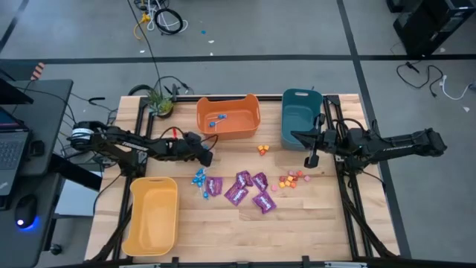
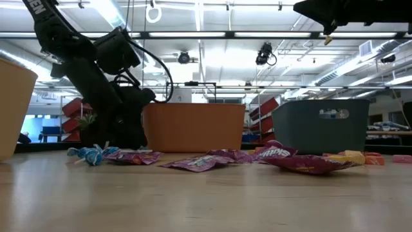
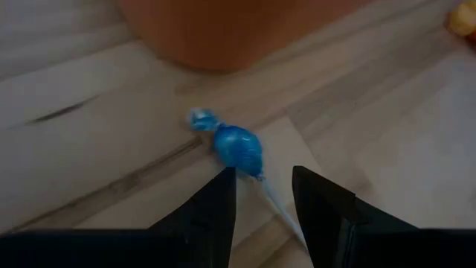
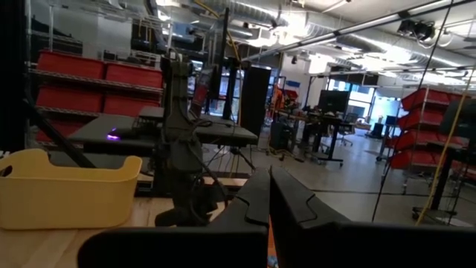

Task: Sort candy
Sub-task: Put the blue candy into the orange bin

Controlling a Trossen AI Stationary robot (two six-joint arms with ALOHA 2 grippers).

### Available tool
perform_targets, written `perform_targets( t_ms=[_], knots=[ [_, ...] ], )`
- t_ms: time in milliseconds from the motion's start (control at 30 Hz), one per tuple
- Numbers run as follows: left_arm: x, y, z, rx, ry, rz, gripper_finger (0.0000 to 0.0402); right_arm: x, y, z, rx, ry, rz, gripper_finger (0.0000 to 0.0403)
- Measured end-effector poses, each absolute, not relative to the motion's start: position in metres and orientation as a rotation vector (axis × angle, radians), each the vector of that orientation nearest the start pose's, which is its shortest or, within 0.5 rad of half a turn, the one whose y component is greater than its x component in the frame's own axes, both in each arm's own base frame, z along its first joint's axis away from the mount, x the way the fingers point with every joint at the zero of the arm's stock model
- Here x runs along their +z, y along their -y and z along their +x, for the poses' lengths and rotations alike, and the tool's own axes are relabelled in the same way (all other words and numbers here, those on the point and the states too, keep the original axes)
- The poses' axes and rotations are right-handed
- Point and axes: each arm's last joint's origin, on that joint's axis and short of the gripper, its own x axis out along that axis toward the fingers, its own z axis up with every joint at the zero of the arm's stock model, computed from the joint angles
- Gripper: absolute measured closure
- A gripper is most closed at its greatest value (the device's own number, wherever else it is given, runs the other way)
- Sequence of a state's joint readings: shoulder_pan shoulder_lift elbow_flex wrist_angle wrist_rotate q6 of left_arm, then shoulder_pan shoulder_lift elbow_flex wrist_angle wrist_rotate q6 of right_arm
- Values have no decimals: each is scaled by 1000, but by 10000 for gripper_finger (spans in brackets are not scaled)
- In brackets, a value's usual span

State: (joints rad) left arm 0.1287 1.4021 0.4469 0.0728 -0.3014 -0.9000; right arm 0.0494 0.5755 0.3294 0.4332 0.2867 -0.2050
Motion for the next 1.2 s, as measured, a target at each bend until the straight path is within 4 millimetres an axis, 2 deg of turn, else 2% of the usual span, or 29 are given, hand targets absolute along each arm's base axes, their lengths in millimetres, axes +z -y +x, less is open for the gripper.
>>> perform_targets(
  t_ms=[433,700,1200],
  knots=[
    [122,-35,221,769,-685,-752,264,263,1,145,-255,159,-176,403],
    [127,-33,228,720,-612,-758,264,263,1,145,-255,159,-177,403],
    [106,-30,231,818,-662,-698,271,263,1,145,-254,158,-178,403]
  ],
)
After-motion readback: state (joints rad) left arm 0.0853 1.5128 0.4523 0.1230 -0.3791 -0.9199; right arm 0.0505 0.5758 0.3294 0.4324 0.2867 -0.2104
